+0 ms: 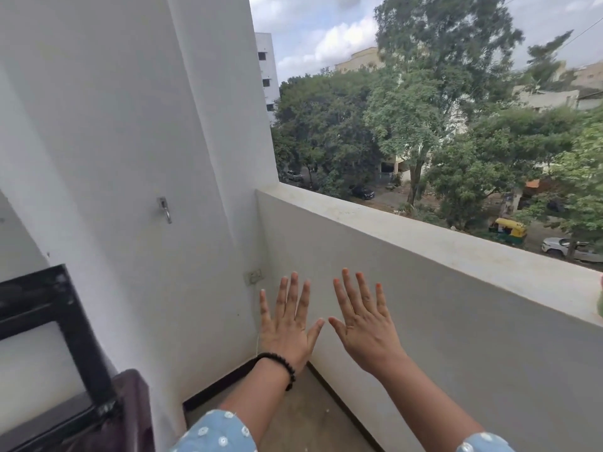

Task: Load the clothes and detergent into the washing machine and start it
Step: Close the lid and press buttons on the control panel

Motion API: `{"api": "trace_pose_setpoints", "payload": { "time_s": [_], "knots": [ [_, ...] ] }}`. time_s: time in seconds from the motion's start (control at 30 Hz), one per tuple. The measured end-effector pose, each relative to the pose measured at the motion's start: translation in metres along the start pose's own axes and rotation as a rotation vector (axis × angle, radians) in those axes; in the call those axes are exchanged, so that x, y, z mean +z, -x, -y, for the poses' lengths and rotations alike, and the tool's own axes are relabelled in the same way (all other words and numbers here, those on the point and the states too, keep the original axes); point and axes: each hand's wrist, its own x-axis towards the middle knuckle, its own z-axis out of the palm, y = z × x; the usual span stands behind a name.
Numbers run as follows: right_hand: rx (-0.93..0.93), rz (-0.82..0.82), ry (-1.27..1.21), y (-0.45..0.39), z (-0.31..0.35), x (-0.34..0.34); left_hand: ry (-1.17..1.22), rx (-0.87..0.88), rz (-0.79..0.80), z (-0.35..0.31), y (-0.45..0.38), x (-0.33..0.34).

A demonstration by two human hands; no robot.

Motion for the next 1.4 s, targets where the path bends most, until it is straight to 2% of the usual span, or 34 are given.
{"api": "trace_pose_setpoints", "payload": {
  "time_s": [0.57, 0.8, 1.03, 1.2, 1.4],
  "knots": [
    [-0.230, 0.035, -0.210, -0.007, 0.230, 0.032, -0.092, -0.311, 0.051, 0.187, 0.135, -0.015],
    [-0.336, 0.088, -0.247, 0.008, 0.329, 0.043, -0.155, -0.448, 0.046, 0.261, 0.219, -0.021],
    [-0.449, 0.150, -0.332, 0.030, 0.437, 0.039, -0.184, -0.588, 0.113, 0.329, 0.303, -0.032],
    [-0.551, 0.181, -0.366, 0.049, 0.496, 0.038, -0.207, -0.637, 0.123, 0.362, 0.355, -0.041],
    [-0.649, 0.191, -0.396, 0.068, 0.534, 0.031, -0.200, -0.737, 0.143, 0.371, 0.403, -0.044]
  ]
}}
